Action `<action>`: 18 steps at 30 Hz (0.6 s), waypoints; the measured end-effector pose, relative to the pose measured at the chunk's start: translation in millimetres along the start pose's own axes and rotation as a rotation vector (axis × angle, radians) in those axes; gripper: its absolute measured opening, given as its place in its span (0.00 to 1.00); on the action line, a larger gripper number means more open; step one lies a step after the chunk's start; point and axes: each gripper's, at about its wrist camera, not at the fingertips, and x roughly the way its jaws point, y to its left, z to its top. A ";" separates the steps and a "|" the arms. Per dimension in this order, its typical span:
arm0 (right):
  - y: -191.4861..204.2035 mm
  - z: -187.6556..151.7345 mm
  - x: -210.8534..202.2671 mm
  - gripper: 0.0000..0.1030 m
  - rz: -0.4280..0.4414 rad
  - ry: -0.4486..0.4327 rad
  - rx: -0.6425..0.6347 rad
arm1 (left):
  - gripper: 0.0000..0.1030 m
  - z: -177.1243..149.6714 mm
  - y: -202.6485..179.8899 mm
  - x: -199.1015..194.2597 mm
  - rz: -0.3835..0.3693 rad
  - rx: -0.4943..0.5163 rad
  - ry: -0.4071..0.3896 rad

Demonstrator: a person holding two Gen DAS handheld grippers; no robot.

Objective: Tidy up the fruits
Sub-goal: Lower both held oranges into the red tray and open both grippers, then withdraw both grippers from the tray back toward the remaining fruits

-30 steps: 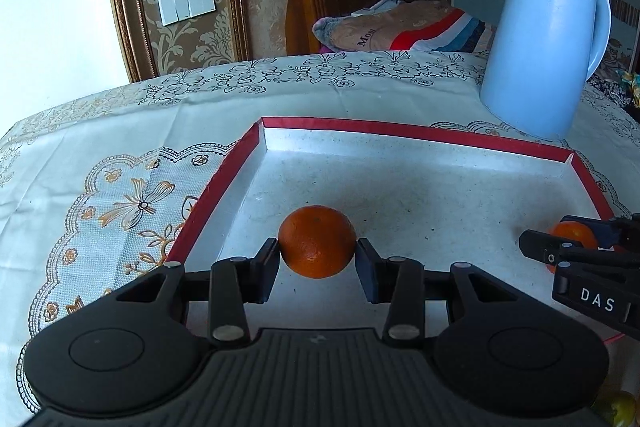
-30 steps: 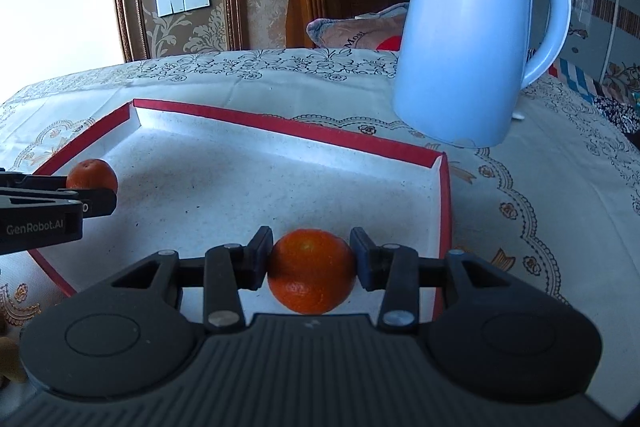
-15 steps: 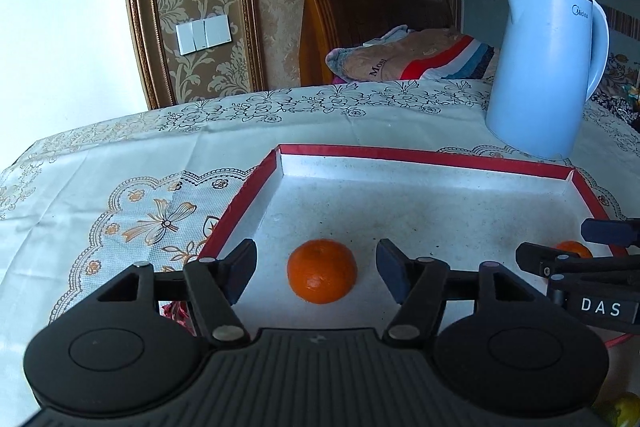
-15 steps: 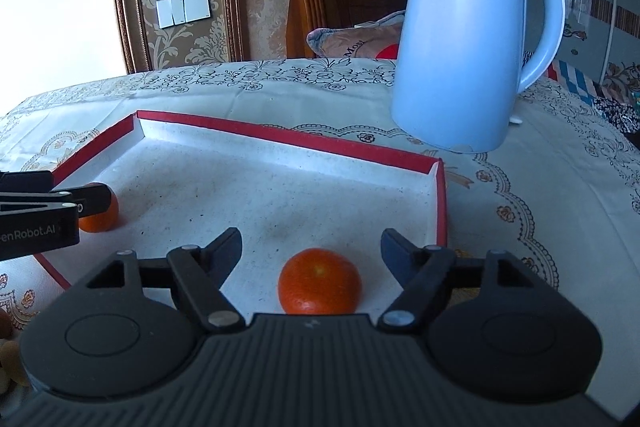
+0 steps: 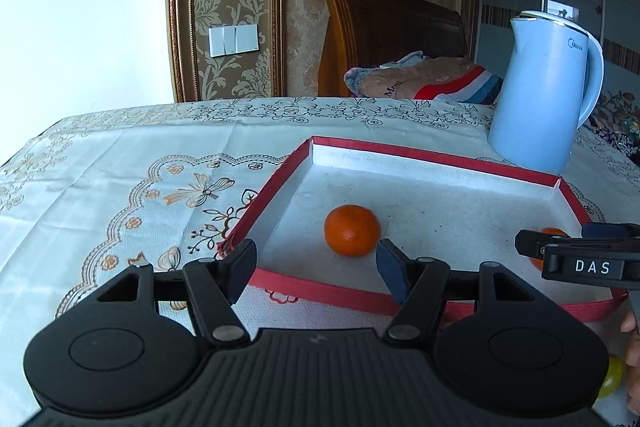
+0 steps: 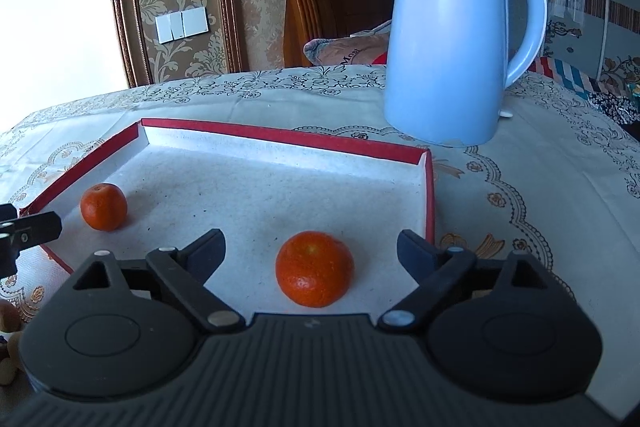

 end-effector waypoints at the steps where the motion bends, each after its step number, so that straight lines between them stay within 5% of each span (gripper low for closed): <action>1: 0.0 -0.4 -0.8 0.91 -0.002 -0.006 0.000 | 0.64 -1.7 2.1 -1.1 0.008 -0.010 0.002; 18: -0.3 -9.2 -11.0 0.95 -0.006 -0.022 0.017 | 0.64 -8.4 -13.8 1.9 0.018 0.077 -0.003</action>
